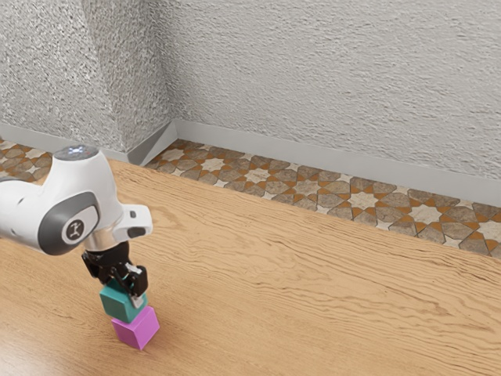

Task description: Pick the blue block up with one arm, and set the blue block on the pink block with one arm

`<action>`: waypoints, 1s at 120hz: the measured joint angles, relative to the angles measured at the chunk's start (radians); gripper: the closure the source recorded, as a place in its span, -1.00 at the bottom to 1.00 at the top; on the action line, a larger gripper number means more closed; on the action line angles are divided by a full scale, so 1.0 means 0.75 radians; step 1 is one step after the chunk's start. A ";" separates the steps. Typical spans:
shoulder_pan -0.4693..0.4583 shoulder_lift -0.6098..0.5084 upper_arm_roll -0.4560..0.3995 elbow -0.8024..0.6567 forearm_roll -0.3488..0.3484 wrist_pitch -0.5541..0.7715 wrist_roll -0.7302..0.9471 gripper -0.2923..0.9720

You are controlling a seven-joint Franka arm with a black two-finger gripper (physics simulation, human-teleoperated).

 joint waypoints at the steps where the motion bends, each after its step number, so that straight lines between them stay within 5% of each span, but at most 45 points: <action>1: -0.003 0.000 0.003 -0.001 -0.001 0.000 0.003 -0.07; 120: -0.069 0.008 0.098 -0.021 -0.070 0.041 0.164 -0.08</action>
